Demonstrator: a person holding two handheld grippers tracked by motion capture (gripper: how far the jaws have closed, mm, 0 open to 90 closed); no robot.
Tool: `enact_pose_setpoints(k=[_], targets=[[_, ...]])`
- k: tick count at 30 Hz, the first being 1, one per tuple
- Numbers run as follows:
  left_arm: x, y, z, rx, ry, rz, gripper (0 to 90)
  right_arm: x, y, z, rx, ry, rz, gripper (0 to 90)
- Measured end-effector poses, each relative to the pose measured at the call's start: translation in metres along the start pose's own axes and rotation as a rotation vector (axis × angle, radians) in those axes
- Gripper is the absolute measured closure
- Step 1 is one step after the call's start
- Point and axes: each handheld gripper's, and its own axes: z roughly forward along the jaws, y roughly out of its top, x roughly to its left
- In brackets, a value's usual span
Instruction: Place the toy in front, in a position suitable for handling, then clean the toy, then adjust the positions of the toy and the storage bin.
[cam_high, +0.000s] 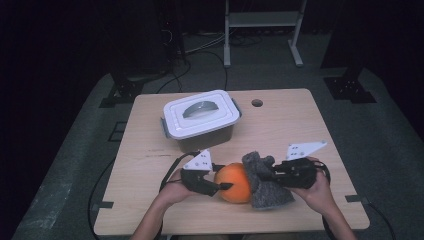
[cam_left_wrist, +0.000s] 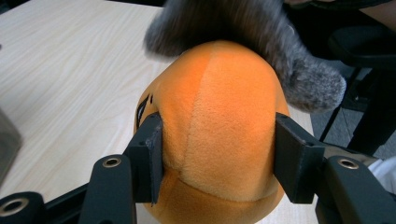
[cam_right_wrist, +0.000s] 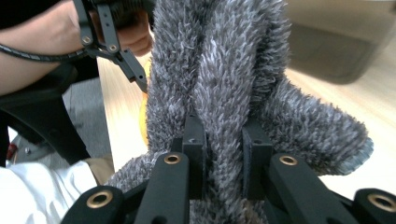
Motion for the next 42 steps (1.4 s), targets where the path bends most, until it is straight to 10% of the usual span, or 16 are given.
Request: enact_pose_setpoints(k=[42], targets=[[-0.004, 0.006, -0.008, 0.024, 0.06, 0.054, 45.7, 0.009, 0.011, 0.018, 0.024, 0.021, -0.029, 75.0]])
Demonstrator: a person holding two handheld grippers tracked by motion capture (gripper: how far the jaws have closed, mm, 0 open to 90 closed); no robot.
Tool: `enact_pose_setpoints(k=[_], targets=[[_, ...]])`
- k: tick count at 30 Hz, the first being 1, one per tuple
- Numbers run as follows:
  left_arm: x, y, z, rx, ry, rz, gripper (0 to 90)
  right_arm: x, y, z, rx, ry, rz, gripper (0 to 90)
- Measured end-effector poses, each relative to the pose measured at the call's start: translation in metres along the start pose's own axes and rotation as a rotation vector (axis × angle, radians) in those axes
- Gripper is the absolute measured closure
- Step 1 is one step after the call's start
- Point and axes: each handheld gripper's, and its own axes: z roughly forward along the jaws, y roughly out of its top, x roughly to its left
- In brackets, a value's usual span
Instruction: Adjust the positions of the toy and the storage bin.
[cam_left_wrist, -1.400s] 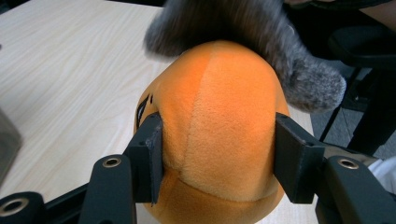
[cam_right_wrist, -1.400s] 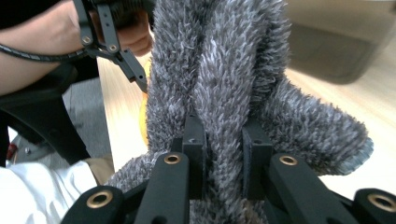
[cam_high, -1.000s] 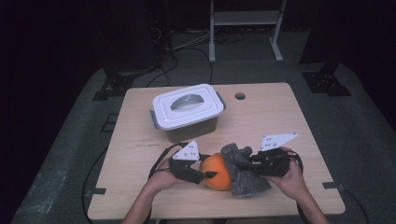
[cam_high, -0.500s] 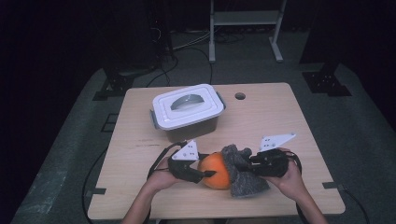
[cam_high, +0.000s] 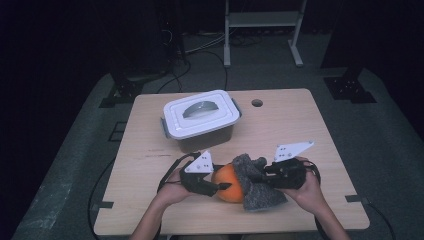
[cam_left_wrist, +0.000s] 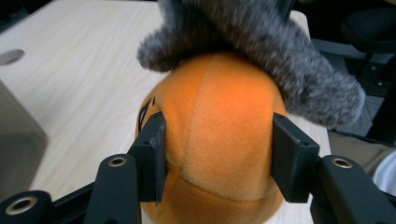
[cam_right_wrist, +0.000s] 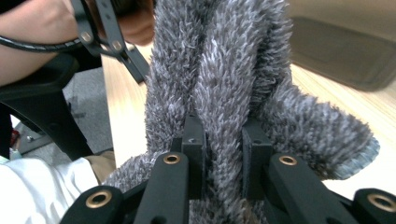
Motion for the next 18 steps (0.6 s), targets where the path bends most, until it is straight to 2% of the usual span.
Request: enact_pose_setpoints(k=[3, 5, 6, 8, 9, 11, 12, 13, 14, 18], targets=[[-0.001, -0.001, 0.001, 0.002, -0.017, 0.009, 44.8, -0.005, -0.006, 0.003, 0.02, 0.003, 0.011, 75.1], [0.001, -0.003, 0.004, 0.006, -0.028, 0.012, 40.6, -0.009, -0.013, 0.008, 0.035, 0.023, 0.034, 75.2], [0.002, -0.003, 0.005, 0.001, -0.033, 0.004, 35.0, -0.011, -0.016, 0.01, 0.044, 0.025, 0.042, 75.2], [0.007, -0.005, 0.004, -0.031, -0.051, -0.031, 24.4, -0.014, -0.019, 0.01, 0.054, 0.025, 0.05, 75.2], [0.01, -0.007, 0.004, -0.03, -0.04, -0.05, 20.2, -0.015, -0.02, 0.01, 0.055, 0.024, 0.051, 75.2], [0.015, -0.014, 0.006, -0.026, -0.069, -0.091, 11.3, -0.017, -0.024, 0.009, 0.061, 0.032, 0.065, 75.2], [0.018, -0.018, 0.008, -0.032, -0.083, -0.113, 11.1, -0.018, -0.025, 0.008, 0.064, 0.036, 0.068, 75.2], [0.02, -0.022, 0.01, -0.048, -0.123, -0.14, 11.6, -0.019, -0.026, 0.008, 0.066, 0.038, 0.071, 75.2], [0.02, -0.024, 0.011, -0.061, -0.14, -0.14, 19.9, -0.02, -0.027, 0.008, 0.069, 0.041, 0.076, 75.2], [0.014, -0.019, 0.012, -0.067, -0.109, -0.106, 37.6, -0.02, -0.025, 0.001, 0.062, 0.034, 0.077, 75.6]])
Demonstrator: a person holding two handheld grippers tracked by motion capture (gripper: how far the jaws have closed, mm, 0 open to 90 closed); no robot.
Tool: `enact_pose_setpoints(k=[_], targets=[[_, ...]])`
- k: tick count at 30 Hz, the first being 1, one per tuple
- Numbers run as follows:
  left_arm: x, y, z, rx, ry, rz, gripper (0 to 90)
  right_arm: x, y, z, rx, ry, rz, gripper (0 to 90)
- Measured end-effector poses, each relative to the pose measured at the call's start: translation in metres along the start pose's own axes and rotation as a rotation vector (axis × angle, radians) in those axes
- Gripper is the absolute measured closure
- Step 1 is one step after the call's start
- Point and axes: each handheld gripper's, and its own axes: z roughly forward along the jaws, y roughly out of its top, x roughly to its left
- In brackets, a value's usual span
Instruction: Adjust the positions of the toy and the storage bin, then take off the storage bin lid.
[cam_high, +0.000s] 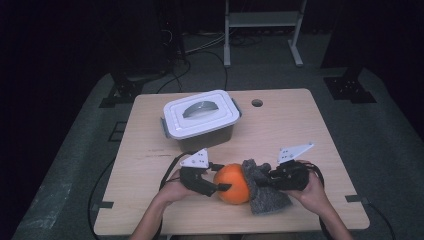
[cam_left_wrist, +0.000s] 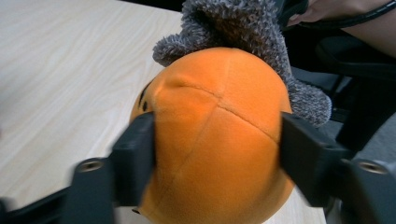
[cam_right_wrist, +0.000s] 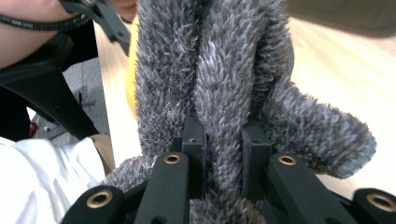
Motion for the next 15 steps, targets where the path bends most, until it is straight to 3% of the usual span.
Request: enact_pose_setpoints(k=[4, 7, 9, 13, 15], targets=[[-0.009, 0.007, 0.006, 0.019, 0.004, 0.038, 40.4, 0.009, 0.011, -0.01, -0.067, 0.011, -0.028, 75.7], [-0.011, 0.01, 0.004, 0.016, 0.033, 0.047, 43.8, 0.012, 0.014, -0.007, -0.057, 0.002, -0.044, 75.6], [-0.01, 0.01, 0.0, 0.009, 0.039, 0.034, 44.9, 0.007, 0.009, -0.005, -0.066, 0.017, -0.021, 75.6], [-0.01, 0.01, -0.002, 0.017, 0.054, 0.039, 44.6, -0.003, -0.001, 0.0, -0.03, 0.012, 0.018, 75.5], [-0.01, 0.011, -0.002, 0.013, 0.054, 0.034, 44.3, 0.001, 0.003, -0.005, -0.038, -0.005, -0.001, 75.5]])
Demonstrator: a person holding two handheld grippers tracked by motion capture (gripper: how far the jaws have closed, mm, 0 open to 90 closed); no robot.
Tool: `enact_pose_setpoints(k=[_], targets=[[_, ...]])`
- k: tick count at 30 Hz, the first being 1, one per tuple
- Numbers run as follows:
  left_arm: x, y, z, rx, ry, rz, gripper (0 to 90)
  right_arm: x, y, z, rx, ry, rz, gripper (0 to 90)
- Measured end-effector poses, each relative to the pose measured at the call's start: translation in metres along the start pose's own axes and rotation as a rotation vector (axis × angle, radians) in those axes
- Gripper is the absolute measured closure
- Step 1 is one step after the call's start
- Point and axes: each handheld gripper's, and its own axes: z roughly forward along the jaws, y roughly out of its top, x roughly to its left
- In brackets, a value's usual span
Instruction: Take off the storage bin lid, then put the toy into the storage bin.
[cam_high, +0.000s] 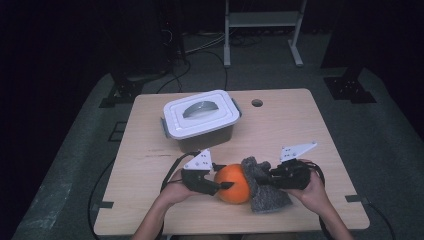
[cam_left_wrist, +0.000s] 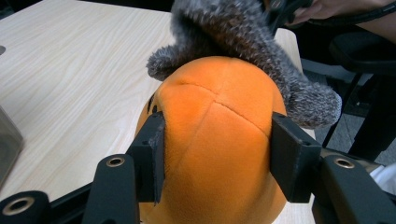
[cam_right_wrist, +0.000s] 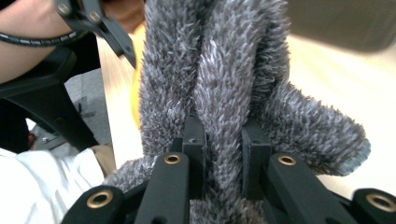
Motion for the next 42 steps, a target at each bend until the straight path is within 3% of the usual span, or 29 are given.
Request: enact_pose_setpoints(k=[3, 10, 15, 21, 24, 26, 29, 31, 33, 34, 35, 38, 42], targets=[[0.0, -0.001, 0.002, -0.003, -0.01, 0.002, 44.1, 0.008, 0.009, -0.005, -0.038, 0.009, -0.026, 75.5], [-0.005, 0.001, 0.003, 0.01, 0.0, 0.025, 45.0, 0.023, 0.02, 0.002, -0.032, 0.001, -0.082, 75.3], [-0.005, 0.002, 0.003, 0.003, 0.006, 0.02, 46.6, 0.014, 0.012, 0.003, -0.043, 0.021, -0.038, 75.3], [-0.005, 0.009, -0.004, -0.024, 0.018, 0.029, 47.8, 0.013, 0.012, 0.004, -0.045, 0.005, -0.048, 75.2], [-0.005, 0.006, -0.001, -0.016, 0.016, 0.022, 46.7, 0.01, 0.008, 0.008, -0.035, 0.011, -0.026, 75.2], [-0.004, 0.005, 0.001, -0.019, 0.009, 0.014, 42.5, 0.007, 0.006, 0.01, -0.03, 0.017, -0.015, 75.2], [-0.001, 0.003, 0.002, -0.011, 0.015, 0.005, 24.7, 0.004, 0.002, 0.013, -0.021, 0.022, -0.001, 75.4], [0.003, -0.001, 0.005, 0.008, -0.003, -0.024, 12.7, 0.001, -0.001, 0.015, -0.004, 0.022, 0.006, 75.4], [0.011, -0.01, 0.007, -0.003, -0.041, -0.077, 9.0, -0.003, -0.005, 0.018, 0.018, 0.023, 0.014, 75.3], [0.014, -0.015, 0.007, -0.023, -0.079, -0.104, 9.6, -0.004, -0.007, 0.019, 0.034, 0.014, 0.02, 75.3], [0.014, -0.016, 0.006, -0.027, -0.084, -0.089, 15.7, -0.006, -0.01, 0.02, 0.048, 0.01, 0.027, 75.3], [0.011, -0.011, 0.002, -0.025, -0.053, -0.061, 32.6, -0.007, -0.009, 0.016, 0.046, 0.008, 0.028, 75.4], [0.007, -0.001, -0.007, 0.021, 0.014, -0.015, 37.0, -0.001, 0.0, 0.004, -0.01, 0.008, 0.014, 75.5]])
